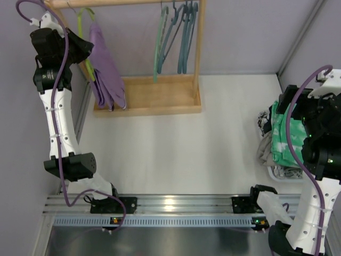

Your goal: Remove the trousers from the hanger

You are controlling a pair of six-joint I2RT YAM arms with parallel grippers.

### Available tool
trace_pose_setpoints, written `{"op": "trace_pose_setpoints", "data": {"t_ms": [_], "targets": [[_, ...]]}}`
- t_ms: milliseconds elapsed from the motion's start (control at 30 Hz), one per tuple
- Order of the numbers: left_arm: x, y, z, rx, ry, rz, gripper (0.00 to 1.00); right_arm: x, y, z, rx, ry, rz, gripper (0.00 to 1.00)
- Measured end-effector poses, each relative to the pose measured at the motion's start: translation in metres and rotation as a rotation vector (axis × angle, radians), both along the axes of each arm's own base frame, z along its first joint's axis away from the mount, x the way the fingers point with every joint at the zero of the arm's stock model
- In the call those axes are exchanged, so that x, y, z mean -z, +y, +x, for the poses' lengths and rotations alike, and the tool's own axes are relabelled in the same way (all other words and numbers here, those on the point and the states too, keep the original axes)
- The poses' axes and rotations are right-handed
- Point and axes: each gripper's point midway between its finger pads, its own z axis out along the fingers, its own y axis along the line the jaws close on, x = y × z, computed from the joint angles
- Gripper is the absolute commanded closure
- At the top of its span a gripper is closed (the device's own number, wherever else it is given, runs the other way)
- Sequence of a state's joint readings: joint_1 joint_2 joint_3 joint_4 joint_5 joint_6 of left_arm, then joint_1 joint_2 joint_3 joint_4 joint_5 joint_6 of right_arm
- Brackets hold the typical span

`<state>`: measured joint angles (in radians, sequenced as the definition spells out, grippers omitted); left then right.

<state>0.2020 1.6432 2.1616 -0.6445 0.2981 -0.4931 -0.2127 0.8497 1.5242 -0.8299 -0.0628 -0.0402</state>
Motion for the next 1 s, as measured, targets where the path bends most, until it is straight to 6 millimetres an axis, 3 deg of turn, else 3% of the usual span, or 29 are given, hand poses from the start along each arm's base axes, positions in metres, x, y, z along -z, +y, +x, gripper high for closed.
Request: {"op": "trace_pose_setpoints", "data": {"t_ms": [233, 433, 700, 1000], "targets": [[-0.004, -0.01, -0.001, 0.031, -0.033, 0.007, 1.0, 0.001, 0.003, 0.0, -0.016, 0.001, 0.002, 0.0], [-0.016, -0.027, -0.022, 0.08, -0.095, 0.03, 1.0, 0.0, 0.007, 0.002, -0.043, -0.011, 0.004, 0.01], [-0.023, -0.043, -0.078, 0.114, -0.134, 0.013, 1.0, -0.007, 0.024, 0.005, -0.137, -0.038, 0.012, 0.01], [-0.002, -0.061, -0.143, 0.138, -0.129, -0.075, 1.0, -0.017, 0.067, 0.022, -0.369, -0.114, 0.147, 0.01]]}}
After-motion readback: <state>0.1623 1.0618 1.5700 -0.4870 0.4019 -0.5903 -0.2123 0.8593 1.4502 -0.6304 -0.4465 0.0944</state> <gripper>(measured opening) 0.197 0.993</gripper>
